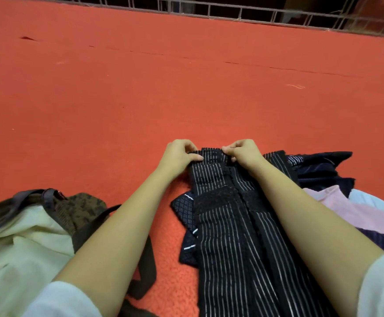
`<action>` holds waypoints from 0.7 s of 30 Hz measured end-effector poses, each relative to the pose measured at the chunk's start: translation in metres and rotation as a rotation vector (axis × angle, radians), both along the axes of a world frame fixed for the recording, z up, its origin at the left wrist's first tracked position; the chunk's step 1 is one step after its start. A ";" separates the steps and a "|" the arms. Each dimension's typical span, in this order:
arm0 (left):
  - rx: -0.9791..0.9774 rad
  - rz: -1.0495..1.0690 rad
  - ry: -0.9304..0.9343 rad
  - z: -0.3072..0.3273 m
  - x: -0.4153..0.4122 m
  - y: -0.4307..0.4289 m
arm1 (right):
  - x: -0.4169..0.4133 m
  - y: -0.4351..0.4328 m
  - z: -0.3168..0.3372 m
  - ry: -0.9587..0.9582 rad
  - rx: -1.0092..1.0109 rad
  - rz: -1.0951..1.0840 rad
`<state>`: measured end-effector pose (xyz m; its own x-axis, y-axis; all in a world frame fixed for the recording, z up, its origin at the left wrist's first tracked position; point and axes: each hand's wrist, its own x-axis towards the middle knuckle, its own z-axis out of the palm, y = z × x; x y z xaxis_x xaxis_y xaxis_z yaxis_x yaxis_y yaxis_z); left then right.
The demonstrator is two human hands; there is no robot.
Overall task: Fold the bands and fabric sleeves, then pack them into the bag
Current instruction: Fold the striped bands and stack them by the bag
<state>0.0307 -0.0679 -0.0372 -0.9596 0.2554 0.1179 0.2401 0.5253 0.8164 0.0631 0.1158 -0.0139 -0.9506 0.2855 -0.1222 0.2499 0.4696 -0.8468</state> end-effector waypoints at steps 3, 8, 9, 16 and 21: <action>0.015 -0.011 0.037 0.014 0.001 -0.009 | -0.003 0.004 -0.004 0.016 0.048 -0.051; -0.021 -0.055 0.034 0.032 0.009 -0.031 | 0.004 -0.003 0.008 0.036 0.226 0.051; -0.017 -0.065 0.030 0.033 0.012 -0.031 | 0.008 -0.009 0.015 0.095 0.243 0.091; 0.218 -0.057 0.071 0.073 0.052 -0.025 | 0.079 -0.031 0.071 0.222 0.114 0.335; 0.369 0.183 0.000 0.115 0.104 -0.014 | 0.125 -0.036 0.087 0.375 0.066 0.240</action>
<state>0.1348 -0.0820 0.0779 -0.9853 0.0205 0.1695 0.1696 0.2310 0.9581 0.1884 0.0803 0.0729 -0.9658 0.0468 0.2549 -0.1917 0.5329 -0.8242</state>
